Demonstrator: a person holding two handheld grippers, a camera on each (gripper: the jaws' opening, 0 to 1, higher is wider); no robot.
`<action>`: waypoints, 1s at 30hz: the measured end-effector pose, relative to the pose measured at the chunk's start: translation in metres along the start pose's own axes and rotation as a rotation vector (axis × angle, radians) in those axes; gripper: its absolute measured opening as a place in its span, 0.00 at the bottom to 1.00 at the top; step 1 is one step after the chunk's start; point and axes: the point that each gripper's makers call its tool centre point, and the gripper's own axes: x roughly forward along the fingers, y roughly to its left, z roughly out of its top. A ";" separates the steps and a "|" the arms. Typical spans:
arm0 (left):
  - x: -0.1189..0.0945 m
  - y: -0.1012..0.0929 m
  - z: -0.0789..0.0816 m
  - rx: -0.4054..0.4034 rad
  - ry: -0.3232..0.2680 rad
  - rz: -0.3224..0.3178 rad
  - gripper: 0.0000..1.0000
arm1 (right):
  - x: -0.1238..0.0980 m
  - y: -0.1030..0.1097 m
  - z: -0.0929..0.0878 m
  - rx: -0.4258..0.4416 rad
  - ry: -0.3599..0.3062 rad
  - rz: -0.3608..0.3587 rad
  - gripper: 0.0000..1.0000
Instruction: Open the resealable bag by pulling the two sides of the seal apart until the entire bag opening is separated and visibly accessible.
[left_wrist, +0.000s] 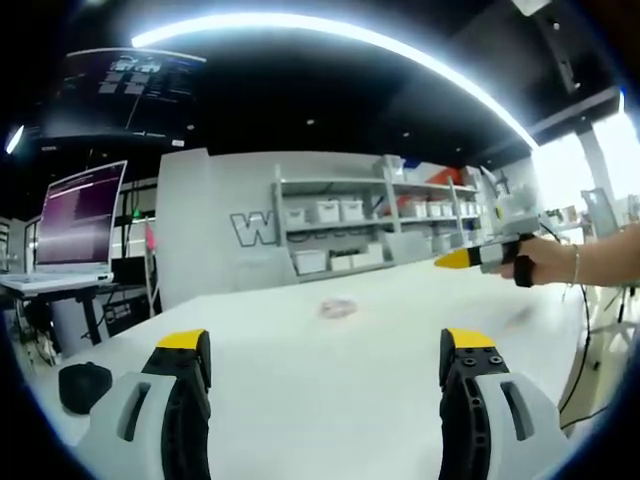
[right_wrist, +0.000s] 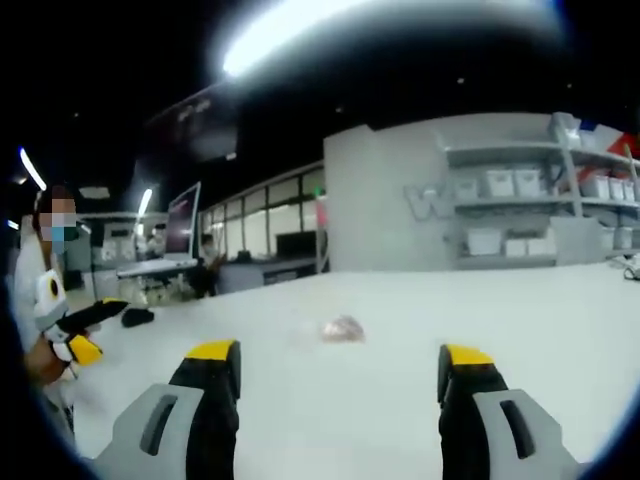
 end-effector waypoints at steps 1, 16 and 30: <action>0.000 0.000 0.000 -0.002 0.000 0.000 0.93 | -0.001 -0.001 0.001 0.004 -0.003 -0.001 0.82; -0.001 0.002 -0.004 -0.007 0.006 0.003 0.93 | -0.031 -0.007 -0.006 0.023 -0.018 -0.032 0.82; -0.002 0.003 -0.004 -0.005 0.007 0.003 0.93 | -0.063 -0.017 -0.003 0.053 -0.056 -0.080 0.82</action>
